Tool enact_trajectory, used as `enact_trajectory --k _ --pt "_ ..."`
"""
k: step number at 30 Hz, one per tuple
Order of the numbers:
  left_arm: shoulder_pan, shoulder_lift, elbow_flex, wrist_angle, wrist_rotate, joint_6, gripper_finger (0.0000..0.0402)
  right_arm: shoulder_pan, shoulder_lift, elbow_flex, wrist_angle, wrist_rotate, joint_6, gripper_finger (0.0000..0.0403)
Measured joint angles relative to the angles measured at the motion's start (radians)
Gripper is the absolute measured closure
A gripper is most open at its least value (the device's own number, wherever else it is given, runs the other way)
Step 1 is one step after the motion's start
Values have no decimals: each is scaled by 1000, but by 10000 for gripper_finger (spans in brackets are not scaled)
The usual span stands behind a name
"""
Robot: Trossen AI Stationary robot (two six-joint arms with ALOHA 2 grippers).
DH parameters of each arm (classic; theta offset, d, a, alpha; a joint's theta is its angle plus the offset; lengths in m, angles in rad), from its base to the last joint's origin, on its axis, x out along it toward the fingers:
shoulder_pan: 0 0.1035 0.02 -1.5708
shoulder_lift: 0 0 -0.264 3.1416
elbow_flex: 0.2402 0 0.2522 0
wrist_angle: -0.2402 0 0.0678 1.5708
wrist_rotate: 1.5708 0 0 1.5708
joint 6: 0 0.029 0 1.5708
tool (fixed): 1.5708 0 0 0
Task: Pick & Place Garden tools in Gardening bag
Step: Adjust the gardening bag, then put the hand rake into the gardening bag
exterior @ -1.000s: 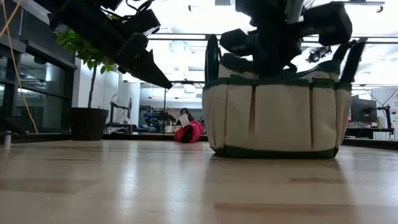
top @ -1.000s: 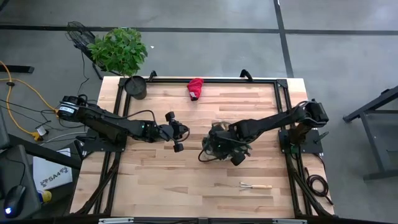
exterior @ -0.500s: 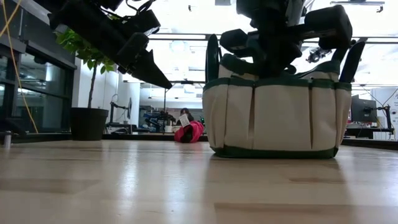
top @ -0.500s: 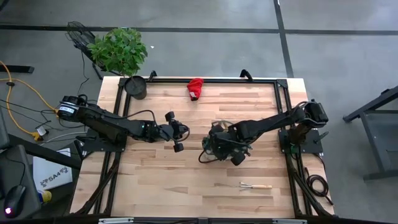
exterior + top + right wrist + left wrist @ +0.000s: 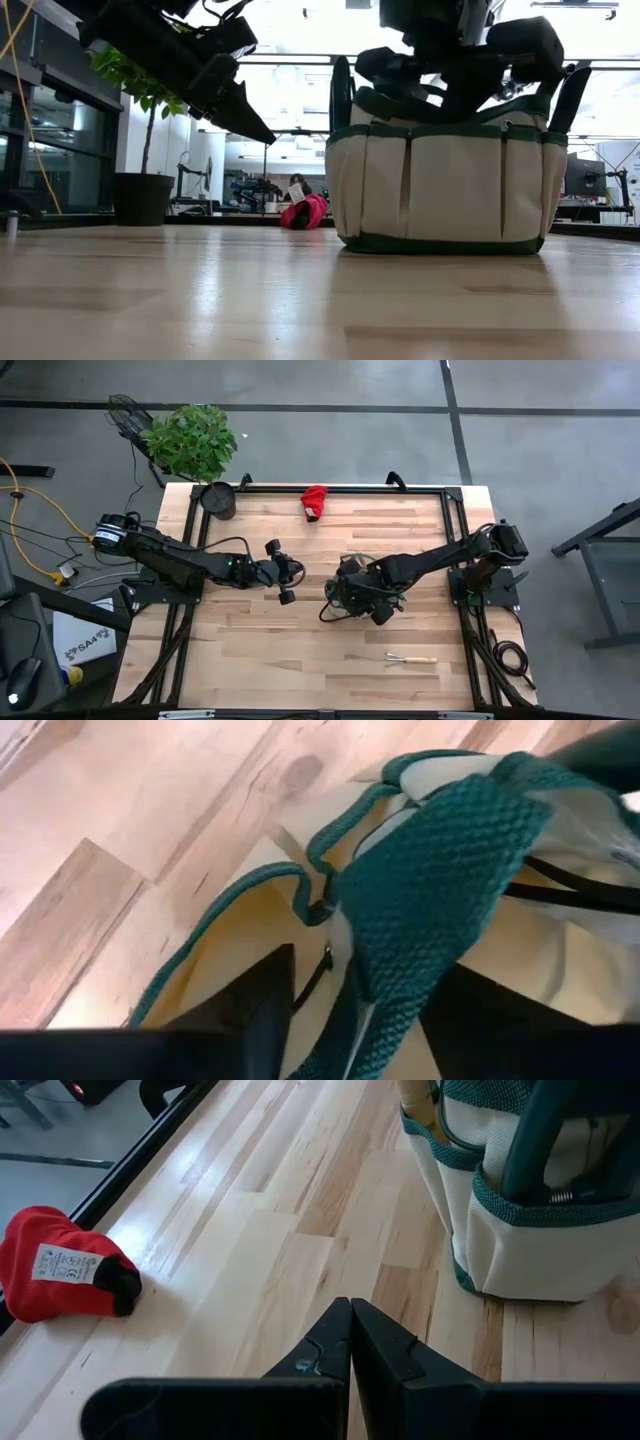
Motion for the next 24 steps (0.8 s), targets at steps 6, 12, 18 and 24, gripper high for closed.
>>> enact_trajectory --k 6,12,18,24 --pt "0 0 0 0 0 0 398 30 -3 0 -19 69 0 191" --pt "0 0 0 0 0 -12 398 59 -24 0 -37 112 2 191" --pt "0 0 0 -2 0 -26 398 82 -88 0 -51 162 47 190" --pt "0 0 0 -3 0 -27 398 109 -181 0 -64 197 104 190"
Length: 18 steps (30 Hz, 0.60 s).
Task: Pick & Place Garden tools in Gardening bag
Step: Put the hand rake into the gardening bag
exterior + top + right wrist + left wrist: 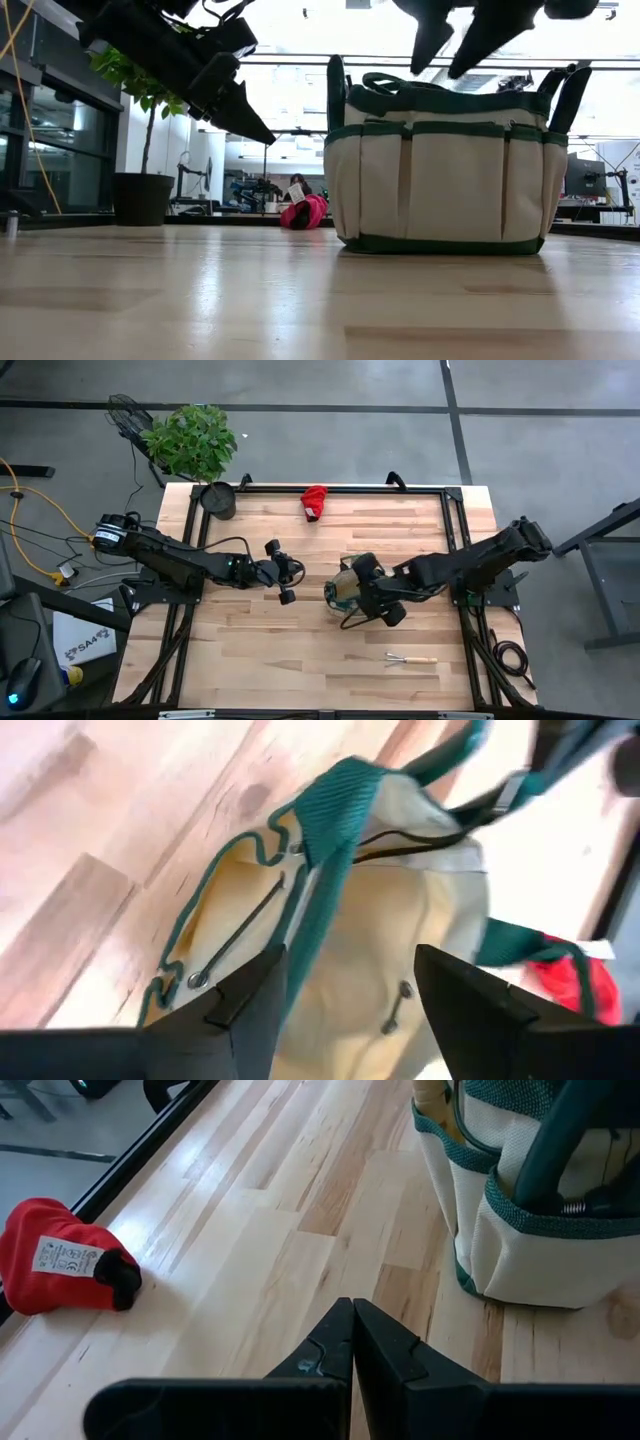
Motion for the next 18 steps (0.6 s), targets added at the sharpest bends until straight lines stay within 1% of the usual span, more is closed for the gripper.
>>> enact_trajectory --k 5,8,13,18 --pt "0 0 0 0 1 -6 398 27 -78 0 -34 37 65 191" --pt "0 0 0 -1 14 -6 398 43 -123 0 -66 37 139 190" --pt "0 0 0 -2 20 -6 398 85 -182 1 -150 5 293 191" --pt "0 0 0 -2 19 -7 398 146 -196 1 -253 -43 466 190"
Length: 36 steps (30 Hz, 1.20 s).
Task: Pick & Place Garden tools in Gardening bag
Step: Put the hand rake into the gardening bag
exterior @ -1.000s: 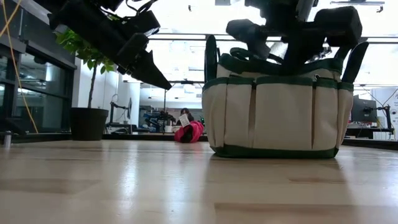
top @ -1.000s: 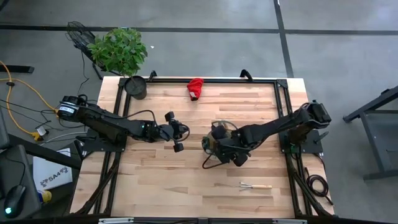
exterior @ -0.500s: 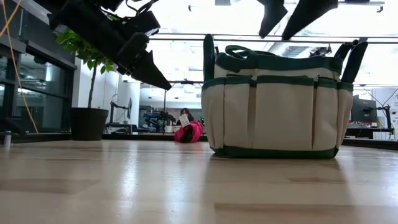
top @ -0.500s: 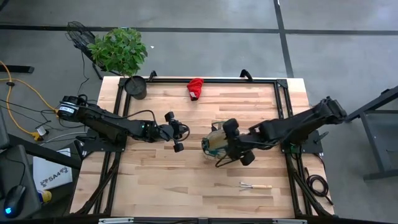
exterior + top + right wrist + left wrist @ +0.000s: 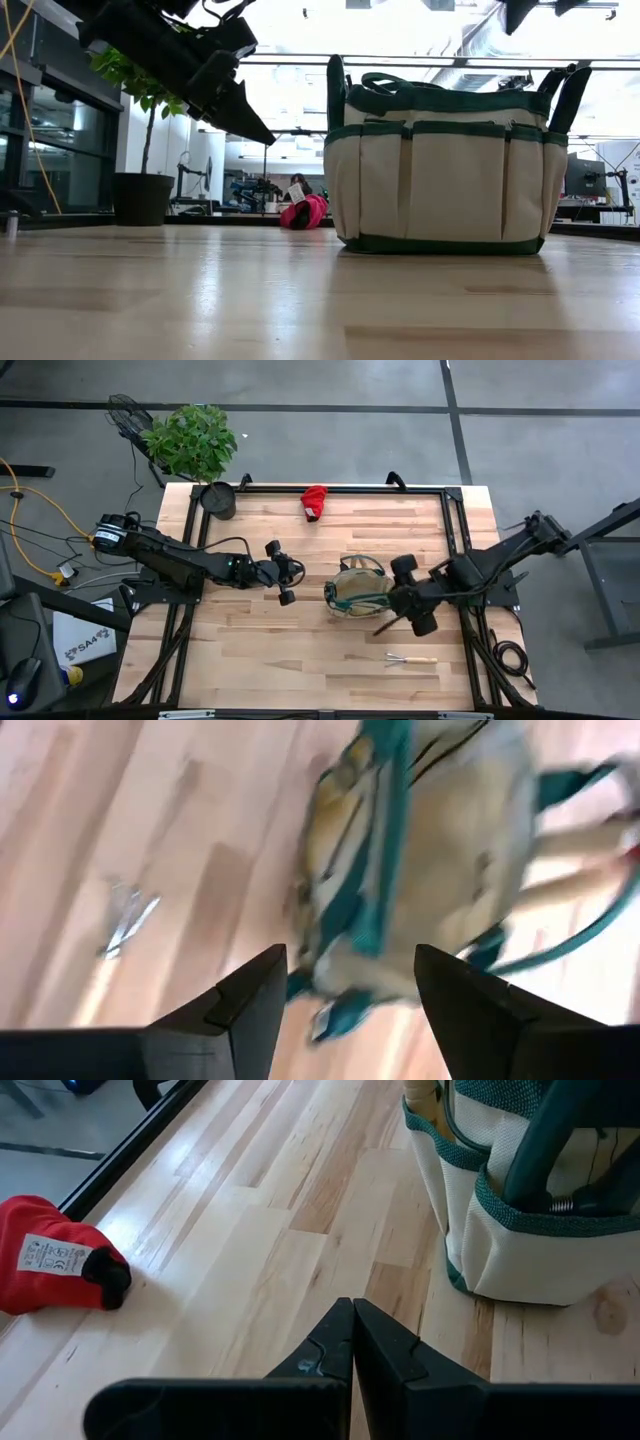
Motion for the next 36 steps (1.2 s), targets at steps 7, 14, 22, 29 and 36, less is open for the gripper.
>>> enact_trajectory --k 7,14,22,29,36 --pt "0 0 0 0 0 -15 398 103 5 -31 -74 -65 245 190" --pt "0 0 0 0 32 -22 398 217 6 -179 -54 -126 486 191" --pt "0 0 0 0 61 4 398 345 6 -314 77 -160 751 190" --pt "0 0 0 0 122 37 398 447 6 -376 227 -159 942 191" --pt "0 0 0 -22 189 68 398 514 41 -377 228 -147 1048 194"
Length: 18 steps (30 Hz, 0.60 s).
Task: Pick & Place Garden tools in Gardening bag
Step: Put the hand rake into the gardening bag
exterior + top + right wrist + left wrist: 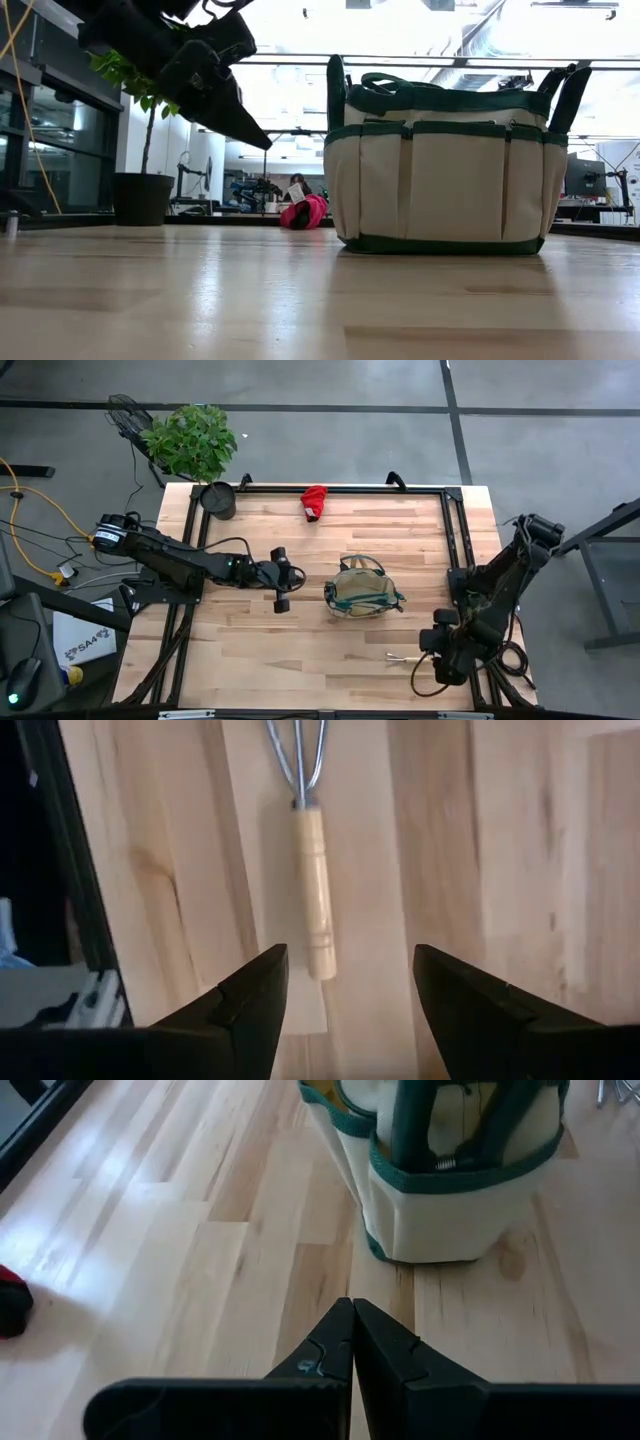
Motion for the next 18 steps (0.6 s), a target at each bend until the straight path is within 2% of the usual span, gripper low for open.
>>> enact_trajectory --k 9,18 --pt "0 0 0 -1 2 -7 398 52 149 0 62 -48 16 195" --pt "0 0 0 0 4 -11 398 60 250 0 89 -49 36 195"
